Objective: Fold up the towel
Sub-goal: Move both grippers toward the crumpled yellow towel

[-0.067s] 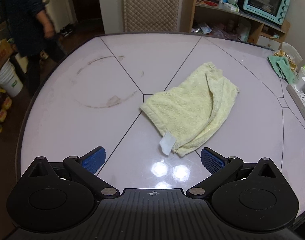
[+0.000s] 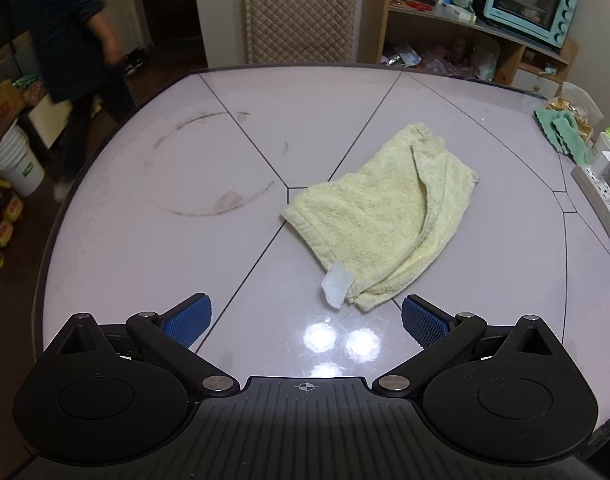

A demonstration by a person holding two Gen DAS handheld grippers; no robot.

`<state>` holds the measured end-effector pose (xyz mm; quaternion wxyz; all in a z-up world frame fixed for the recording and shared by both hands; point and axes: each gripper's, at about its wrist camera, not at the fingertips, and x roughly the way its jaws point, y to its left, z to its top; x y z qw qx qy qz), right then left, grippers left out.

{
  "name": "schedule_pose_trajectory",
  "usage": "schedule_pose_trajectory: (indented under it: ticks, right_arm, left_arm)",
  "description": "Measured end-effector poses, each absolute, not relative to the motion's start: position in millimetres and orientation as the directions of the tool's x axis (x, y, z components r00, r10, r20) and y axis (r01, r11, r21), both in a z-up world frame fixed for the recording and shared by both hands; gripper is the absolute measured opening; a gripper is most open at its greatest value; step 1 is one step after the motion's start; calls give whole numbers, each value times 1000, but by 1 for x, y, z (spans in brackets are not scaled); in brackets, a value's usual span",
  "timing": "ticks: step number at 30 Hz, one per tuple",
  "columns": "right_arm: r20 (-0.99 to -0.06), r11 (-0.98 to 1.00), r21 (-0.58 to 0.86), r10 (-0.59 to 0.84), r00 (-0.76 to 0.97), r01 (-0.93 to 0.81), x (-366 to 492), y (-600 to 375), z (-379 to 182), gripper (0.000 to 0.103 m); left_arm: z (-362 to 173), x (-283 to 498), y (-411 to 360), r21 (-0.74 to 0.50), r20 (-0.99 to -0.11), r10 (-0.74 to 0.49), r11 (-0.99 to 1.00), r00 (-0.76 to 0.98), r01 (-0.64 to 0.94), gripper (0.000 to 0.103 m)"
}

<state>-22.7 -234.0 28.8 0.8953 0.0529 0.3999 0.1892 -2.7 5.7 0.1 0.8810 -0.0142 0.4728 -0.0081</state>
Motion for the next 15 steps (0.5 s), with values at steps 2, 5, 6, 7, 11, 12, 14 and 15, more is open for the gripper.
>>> schedule_pose_trajectory:
  ticks: [2, 5, 6, 7, 11, 12, 14, 15]
  right_arm:
    - [-695, 924, 244, 379, 611, -296, -23, -232, 29, 103]
    - [-693, 925, 240, 376, 614, -296, -23, -229, 29, 103]
    - [-693, 925, 239, 375, 616, -296, -23, -228, 29, 103]
    - [-692, 925, 237, 374, 617, -295, -23, -227, 29, 103]
    - [-692, 922, 262, 385, 611, -285, -18, -224, 29, 103]
    - [-698, 924, 260, 380, 607, -280, -14, -218, 27, 103]
    - [-702, 924, 262, 381, 602, -279, -11, -217, 27, 103]
    - [-704, 925, 263, 379, 600, -276, -9, -217, 27, 103]
  left_arm:
    - [0, -5, 10, -47, -825, -40, 999, 563, 2, 103]
    - [0, -5, 14, -49, -821, -43, 999, 569, 5, 103]
    - [0, -2, 13, -30, -827, -30, 1000, 561, 8, 103]
    - [-1, 0, 12, -21, -830, -23, 1000, 557, 9, 103]
    - [4, 4, 13, -12, -830, -15, 1000, 558, 8, 103]
    - [5, 5, 14, -13, -830, -16, 1000, 557, 9, 103]
    - [4, 6, 15, -15, -830, -18, 1000, 557, 9, 103]
    - [5, 8, 16, -17, -831, -19, 1000, 556, 9, 103]
